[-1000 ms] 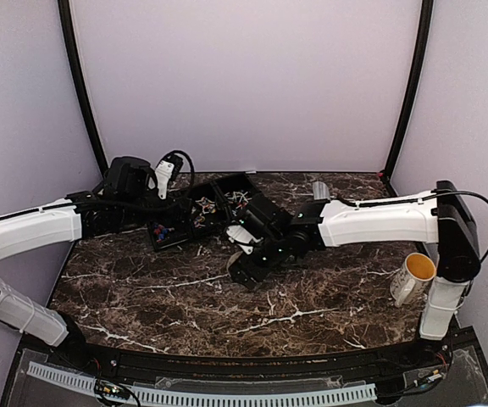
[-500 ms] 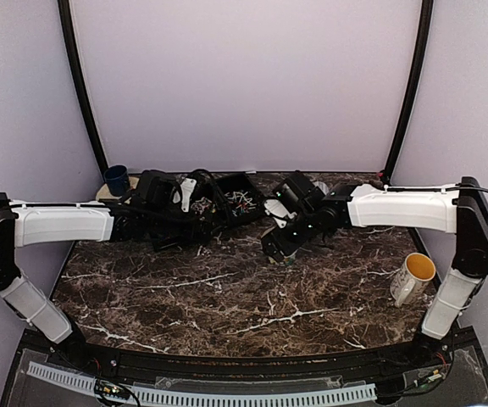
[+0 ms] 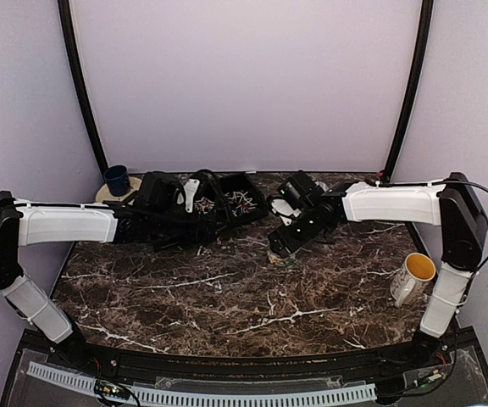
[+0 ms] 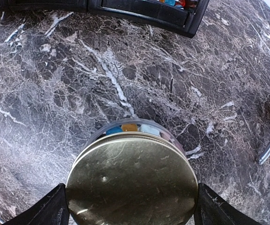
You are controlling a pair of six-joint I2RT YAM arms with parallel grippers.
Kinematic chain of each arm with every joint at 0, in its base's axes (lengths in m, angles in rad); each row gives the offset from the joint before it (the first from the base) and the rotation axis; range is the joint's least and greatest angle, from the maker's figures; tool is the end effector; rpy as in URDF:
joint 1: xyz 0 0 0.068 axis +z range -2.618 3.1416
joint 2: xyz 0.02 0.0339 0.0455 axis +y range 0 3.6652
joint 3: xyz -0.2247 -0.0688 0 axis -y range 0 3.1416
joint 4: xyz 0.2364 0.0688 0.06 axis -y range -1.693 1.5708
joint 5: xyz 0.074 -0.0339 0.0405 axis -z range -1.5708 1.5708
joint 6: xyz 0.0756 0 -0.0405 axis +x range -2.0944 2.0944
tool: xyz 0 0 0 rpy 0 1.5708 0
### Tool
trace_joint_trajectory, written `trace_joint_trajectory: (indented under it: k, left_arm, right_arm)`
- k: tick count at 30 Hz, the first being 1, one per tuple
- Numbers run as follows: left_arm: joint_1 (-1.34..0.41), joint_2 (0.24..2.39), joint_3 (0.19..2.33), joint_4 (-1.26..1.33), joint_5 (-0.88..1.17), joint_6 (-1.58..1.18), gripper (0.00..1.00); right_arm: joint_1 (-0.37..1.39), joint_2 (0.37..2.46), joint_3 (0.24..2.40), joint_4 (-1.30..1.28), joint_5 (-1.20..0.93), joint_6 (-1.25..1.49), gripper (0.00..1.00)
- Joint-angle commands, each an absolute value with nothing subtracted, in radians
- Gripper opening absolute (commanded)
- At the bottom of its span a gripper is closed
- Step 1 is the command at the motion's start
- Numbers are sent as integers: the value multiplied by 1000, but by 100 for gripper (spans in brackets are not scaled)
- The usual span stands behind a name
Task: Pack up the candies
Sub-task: Place the bottle lid on the packing bottle.
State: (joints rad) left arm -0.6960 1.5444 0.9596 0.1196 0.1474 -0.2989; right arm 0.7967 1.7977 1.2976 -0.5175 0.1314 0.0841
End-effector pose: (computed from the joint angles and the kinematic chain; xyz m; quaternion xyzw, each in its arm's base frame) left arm 0.2824 -0.2504 0.1909 0.2053 0.8244 -0.3049 0.4303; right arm 0.2762 0.2684 0.1450 -0.3180 0.9059 0.0590 0.2734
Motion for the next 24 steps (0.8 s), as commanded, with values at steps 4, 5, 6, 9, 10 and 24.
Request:
trace_joint_trajectory:
  k: [4,5,6,9,10,24]
  left_arm:
    - [-707,1548,940,144,163,-311,98]
    - [-708,1549,940,143,163,-313,98]
    - [-708,1549,940,143,164,-312,98]
    - [-709,1551,940,144,164,-312,98]
    - [-709,1551,940,144,163,-311,98]
    - [-710,1556,942,142,161,-310,98]
  right_arm:
    - [776,1828,1352,-509,106,74,88]
    - [775,1831,1354,-509,105,74,88]
    - [775,1834,1356,-510,102,74,89]
    - [774,1843,1366,-515,94,74,89]
    - [775,1847,1367,-515,91,75,89]
    - [771,1877,1391,-544,104,77,89]
